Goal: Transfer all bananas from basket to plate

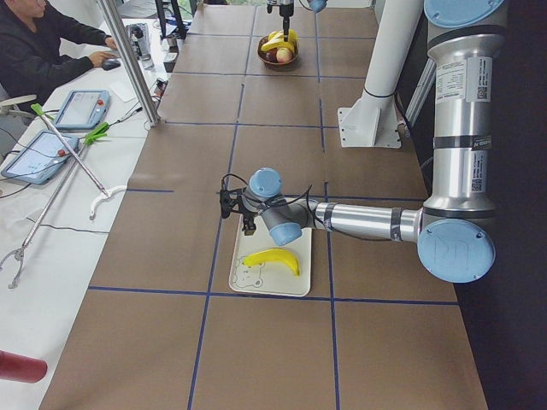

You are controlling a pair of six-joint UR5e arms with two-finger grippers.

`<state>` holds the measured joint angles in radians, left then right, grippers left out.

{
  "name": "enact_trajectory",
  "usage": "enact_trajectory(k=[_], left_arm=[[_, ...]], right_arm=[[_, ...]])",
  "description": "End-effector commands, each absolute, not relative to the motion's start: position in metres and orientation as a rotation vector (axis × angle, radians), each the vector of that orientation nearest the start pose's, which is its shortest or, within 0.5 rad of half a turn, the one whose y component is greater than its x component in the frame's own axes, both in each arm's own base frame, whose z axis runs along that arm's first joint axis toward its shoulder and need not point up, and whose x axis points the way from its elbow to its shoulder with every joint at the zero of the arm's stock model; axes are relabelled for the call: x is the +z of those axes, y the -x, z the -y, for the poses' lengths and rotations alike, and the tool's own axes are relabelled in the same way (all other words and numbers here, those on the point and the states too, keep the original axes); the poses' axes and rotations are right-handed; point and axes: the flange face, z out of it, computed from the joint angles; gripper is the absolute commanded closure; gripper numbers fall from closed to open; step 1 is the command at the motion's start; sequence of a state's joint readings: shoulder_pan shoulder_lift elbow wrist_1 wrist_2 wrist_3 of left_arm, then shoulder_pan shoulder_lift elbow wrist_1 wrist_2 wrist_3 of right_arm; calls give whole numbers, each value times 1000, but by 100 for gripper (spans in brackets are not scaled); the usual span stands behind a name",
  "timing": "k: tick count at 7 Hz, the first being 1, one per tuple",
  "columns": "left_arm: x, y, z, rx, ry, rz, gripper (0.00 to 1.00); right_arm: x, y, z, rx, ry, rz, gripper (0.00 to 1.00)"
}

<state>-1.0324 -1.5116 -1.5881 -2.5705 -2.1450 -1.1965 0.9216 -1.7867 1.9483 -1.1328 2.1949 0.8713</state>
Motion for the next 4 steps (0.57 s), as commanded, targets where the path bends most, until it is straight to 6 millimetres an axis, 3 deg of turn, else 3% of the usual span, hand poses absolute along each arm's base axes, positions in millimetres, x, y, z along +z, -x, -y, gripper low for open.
enact_trajectory(k=[1,4], left_arm=[[571,-185,464,-321,-197,-1052,0],[564,-188,469,-344,-190,-1065,0]], right_arm=[[525,205,382,26,-16,821,18],[523,203,381,27,-23,822,25]])
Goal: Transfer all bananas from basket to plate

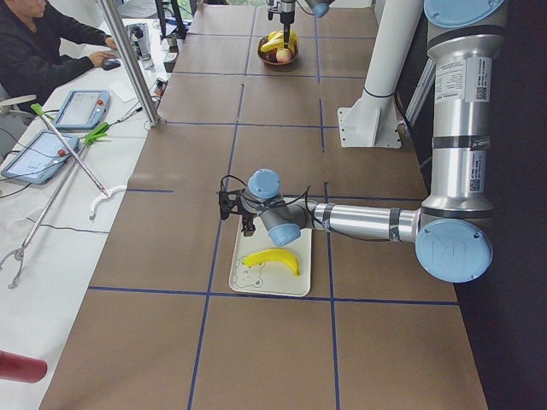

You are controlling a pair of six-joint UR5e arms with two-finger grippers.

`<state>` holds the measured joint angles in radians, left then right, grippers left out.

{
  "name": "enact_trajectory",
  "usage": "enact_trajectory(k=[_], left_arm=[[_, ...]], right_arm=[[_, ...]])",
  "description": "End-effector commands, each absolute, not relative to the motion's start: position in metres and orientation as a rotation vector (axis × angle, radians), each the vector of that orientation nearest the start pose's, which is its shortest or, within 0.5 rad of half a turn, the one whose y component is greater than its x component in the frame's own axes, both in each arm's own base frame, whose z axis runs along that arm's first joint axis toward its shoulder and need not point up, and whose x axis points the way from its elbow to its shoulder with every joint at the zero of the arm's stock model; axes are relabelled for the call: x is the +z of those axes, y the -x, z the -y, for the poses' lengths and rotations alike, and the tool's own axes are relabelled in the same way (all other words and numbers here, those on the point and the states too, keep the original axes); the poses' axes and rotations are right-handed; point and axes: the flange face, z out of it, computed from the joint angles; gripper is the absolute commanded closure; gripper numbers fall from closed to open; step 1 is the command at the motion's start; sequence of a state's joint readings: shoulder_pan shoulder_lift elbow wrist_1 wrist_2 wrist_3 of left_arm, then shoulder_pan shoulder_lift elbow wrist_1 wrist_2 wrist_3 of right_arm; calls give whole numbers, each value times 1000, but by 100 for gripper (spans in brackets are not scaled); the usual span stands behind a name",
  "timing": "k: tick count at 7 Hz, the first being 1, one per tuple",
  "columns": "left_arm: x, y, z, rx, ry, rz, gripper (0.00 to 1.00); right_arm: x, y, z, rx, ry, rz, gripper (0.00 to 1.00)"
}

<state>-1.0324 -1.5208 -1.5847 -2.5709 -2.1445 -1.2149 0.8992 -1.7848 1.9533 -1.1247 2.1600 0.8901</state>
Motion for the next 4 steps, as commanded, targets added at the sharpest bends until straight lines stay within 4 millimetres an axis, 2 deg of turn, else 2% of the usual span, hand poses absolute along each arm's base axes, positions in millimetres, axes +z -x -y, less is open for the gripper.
enact_trajectory(k=[1,2,3,4], left_arm=[[564,-188,468,-346,-187,-1066,0],[564,-188,469,-348,-188,-1065,0],[565,-188,469,-348,-187,-1064,0],[564,-188,468,-346,-187,-1066,0]], right_arm=[[523,201,381,27,-24,821,31],[524,201,380,26,-23,820,44],[524,200,381,28,-25,819,66],[523,200,381,29,-25,820,82]])
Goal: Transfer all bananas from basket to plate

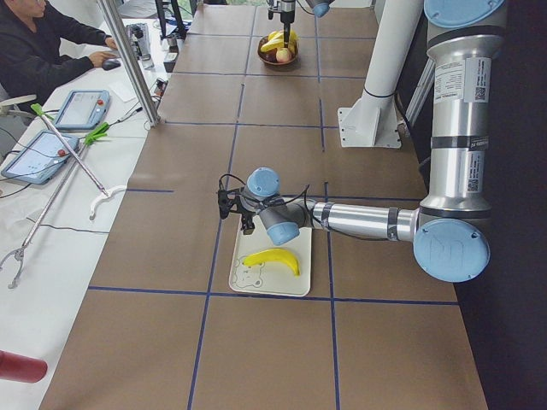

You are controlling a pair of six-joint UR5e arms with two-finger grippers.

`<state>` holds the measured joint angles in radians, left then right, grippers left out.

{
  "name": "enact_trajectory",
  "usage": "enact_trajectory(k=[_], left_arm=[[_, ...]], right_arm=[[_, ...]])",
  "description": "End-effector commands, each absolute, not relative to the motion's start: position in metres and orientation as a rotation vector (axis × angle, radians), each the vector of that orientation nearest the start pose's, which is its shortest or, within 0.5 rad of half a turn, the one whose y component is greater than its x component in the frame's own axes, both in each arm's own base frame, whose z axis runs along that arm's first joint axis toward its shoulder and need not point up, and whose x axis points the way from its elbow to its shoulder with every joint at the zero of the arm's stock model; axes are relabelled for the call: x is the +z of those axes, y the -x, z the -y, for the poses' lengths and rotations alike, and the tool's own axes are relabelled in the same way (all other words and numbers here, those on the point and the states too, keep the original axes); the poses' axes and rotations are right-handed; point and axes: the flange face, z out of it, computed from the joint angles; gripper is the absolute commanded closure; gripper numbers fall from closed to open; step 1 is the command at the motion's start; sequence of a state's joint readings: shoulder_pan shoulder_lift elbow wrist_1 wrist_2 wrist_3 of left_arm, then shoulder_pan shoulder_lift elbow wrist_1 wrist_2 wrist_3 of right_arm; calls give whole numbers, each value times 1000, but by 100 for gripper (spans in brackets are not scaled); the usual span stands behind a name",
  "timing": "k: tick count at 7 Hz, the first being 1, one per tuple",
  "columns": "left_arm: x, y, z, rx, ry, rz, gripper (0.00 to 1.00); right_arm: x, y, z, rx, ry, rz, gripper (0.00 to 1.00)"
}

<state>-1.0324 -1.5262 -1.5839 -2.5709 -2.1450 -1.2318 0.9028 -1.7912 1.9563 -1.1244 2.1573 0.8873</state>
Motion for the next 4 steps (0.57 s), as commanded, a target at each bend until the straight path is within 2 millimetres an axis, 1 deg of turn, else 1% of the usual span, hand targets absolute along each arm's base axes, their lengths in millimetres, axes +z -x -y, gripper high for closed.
enact_trajectory(k=[1,2,3,4], left_arm=[[565,-188,469,-347,-188,-1065,0],[565,-188,469,-347,-188,-1065,0],[564,-188,468,-345,-187,-1068,0],[564,-189,468,-342,-186,-1066,0]], right_arm=[[523,199,381,34,-27,819,95],[518,194,382,44,-44,820,99],[501,177,381,58,-74,842,99],[473,164,377,58,-103,882,100]])
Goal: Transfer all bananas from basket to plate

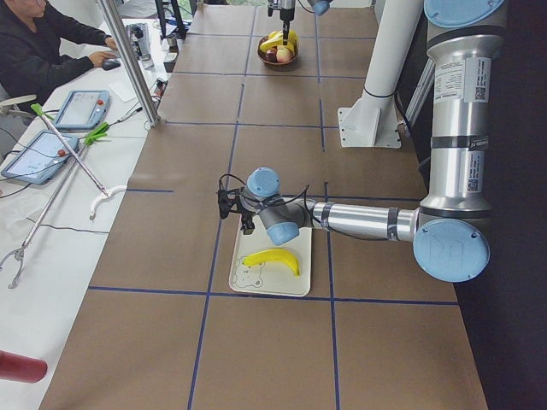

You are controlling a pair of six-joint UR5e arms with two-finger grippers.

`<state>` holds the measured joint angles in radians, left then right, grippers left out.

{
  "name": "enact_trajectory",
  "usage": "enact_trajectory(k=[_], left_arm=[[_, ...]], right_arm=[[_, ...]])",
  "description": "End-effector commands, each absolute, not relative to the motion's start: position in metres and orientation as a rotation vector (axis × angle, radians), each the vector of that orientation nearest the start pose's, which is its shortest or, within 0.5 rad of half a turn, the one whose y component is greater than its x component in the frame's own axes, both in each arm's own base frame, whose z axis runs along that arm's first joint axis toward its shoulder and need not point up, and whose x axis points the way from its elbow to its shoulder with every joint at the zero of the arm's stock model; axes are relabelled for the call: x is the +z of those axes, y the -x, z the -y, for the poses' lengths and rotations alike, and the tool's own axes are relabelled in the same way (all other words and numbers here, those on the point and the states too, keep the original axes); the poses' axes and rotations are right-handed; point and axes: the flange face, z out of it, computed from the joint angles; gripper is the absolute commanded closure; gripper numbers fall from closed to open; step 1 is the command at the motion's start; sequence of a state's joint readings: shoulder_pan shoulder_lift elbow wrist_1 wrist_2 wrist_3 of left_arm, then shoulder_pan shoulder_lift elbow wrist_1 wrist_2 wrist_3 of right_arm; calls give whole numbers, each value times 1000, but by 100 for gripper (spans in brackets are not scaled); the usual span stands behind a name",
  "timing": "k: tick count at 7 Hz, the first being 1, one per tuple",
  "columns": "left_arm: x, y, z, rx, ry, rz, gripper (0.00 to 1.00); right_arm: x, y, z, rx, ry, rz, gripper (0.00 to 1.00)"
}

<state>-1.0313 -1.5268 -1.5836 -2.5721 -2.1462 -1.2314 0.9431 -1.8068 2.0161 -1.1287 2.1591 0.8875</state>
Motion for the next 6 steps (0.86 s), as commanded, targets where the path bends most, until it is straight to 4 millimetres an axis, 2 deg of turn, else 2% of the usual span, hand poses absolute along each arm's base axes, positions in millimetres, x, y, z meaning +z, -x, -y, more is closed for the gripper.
enact_trajectory(k=[1,2,3,4,5,6], left_arm=[[562,-191,470,-339,-189,-1069,0],[556,-195,473,-329,-195,-1077,0],[537,-207,489,-314,-213,-1102,0],[522,-217,500,-327,-213,-1125,0],[496,-227,513,-356,-209,-1167,0],[462,-234,522,-412,-192,-1231,0]], right_arm=[[447,156,376,47,-128,931,99],[421,167,387,26,-167,976,99],[384,189,410,27,-205,1030,99],[336,226,418,97,-160,1118,99],[284,269,413,169,-98,1204,99],[247,312,401,205,-117,1244,98]])
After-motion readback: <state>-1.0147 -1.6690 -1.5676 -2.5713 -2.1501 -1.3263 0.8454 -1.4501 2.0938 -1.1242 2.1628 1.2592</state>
